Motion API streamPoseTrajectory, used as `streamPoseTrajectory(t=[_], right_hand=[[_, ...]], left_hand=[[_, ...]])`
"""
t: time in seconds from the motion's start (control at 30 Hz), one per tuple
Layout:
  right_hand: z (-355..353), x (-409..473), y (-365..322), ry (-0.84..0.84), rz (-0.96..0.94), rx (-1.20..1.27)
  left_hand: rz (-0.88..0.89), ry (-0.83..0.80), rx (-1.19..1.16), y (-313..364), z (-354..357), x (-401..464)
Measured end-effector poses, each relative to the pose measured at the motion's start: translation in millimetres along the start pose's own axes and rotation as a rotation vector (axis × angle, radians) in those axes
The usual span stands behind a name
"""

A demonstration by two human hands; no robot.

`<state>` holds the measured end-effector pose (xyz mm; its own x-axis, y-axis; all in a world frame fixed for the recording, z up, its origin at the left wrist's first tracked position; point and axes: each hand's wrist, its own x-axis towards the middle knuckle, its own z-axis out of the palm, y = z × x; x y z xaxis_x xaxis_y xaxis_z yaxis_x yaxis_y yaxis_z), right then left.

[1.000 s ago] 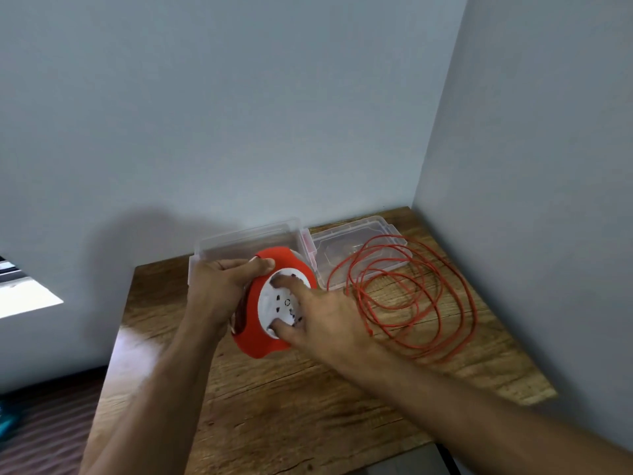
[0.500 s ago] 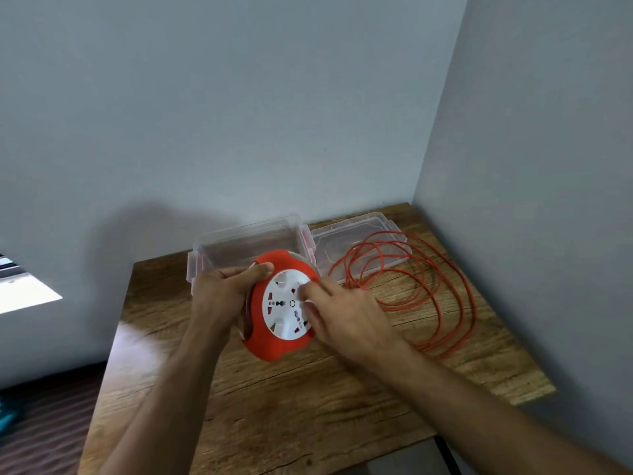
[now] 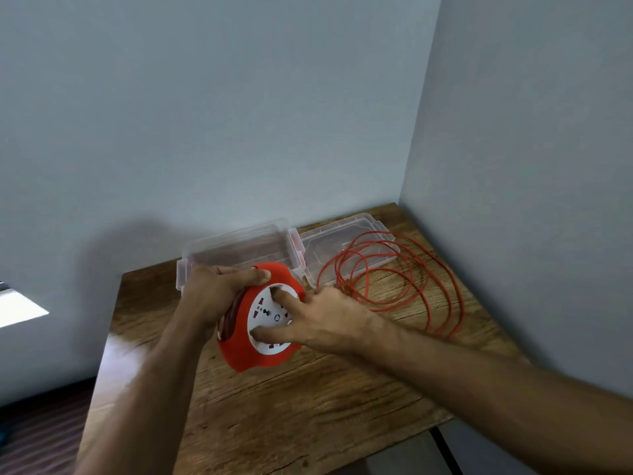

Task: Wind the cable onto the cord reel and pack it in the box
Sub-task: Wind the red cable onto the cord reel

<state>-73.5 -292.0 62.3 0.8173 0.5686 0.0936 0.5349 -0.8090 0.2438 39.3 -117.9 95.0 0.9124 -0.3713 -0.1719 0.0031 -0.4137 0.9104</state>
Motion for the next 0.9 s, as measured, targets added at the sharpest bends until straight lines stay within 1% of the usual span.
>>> streamPoseTrajectory(t=[0.07, 0.13, 0.17, 0.2, 0.27, 0.33, 0.37, 0.4, 0.43, 0.47, 0.5, 0.57, 0.6, 0.63, 0.7, 0.73, 0.83, 0.9], right_hand=[[6.7, 3.9, -9.9, 0.018, 0.206, 0.107], [12.7, 6.7, -18.9, 0.176, 0.478, 0.301], [13.8, 8.7, -24.9, 0.253, 0.631, 0.452], [12.4, 11.3, -32.6, 0.305, 0.794, 0.64], [9.5, 21.4, -44.6, 0.332, 1.117, 1.106], [6.9, 30.3, -44.4, 0.276, 1.374, 1.734], [3.2, 30.7, -40.5, 0.211, 1.44, 2.021], [0.2, 27.7, -36.9, 0.161, 1.435, 2.16], [-0.9, 22.6, -33.8, 0.136, 1.377, 2.156], [-1.9, 15.5, -31.2, 0.116, 1.286, 1.993], [-1.7, 7.7, -29.7, 0.103, 1.181, 1.662], [3.2, -8.9, -26.8, 0.138, 0.897, 0.768], [6.4, -15.4, -24.9, 0.201, 0.716, 0.452], [7.2, -19.4, -23.2, 0.251, 0.531, 0.287], [8.7, -21.1, -16.0, 0.211, 0.205, 0.152], [8.7, -19.8, -11.0, 0.174, 0.109, 0.121], [3.2, -9.8, 3.0, 0.049, 0.003, 0.076], [2.4, -2.8, 4.4, 0.009, -0.032, 0.035]], left_hand=[[0.021, 0.022, -0.038, -0.4, 0.5, -3.2], [0.042, 0.062, -0.089, -2.1, 3.3, -5.5], [0.049, 0.094, -0.109, -2.6, 5.9, -6.6], [0.059, 0.127, -0.114, -3.0, 8.9, -8.3], [0.108, 0.173, -0.059, -5.4, 16.6, -11.7], [0.17, 0.191, 0.01, -8.7, 23.9, -16.8], [0.187, 0.204, 0.029, -10.2, 26.1, -19.0], [0.191, 0.224, 0.029, -11.4, 26.6, -20.3], [0.18, 0.246, 0.015, -12.5, 24.9, -20.2], [0.15, 0.261, -0.009, -13.2, 21.8, -19.4], [0.106, 0.262, -0.047, -13.5, 17.7, -18.0], [0.026, 0.23, -0.136, -13.1, 8.4, -15.4], [0.009, 0.201, -0.16, -11.5, 4.8, -15.1], [0.005, 0.167, -0.16, -9.4, 1.7, -15.2], [0.005, 0.084, -0.116, -4.6, -3.6, -14.5], [0.009, 0.044, -0.093, -1.8, -5.6, -14.1], [0.022, -0.032, -0.008, 3.2, -7.0, -9.3], [0.028, -0.053, 0.055, 4.5, -3.7, -7.3]])
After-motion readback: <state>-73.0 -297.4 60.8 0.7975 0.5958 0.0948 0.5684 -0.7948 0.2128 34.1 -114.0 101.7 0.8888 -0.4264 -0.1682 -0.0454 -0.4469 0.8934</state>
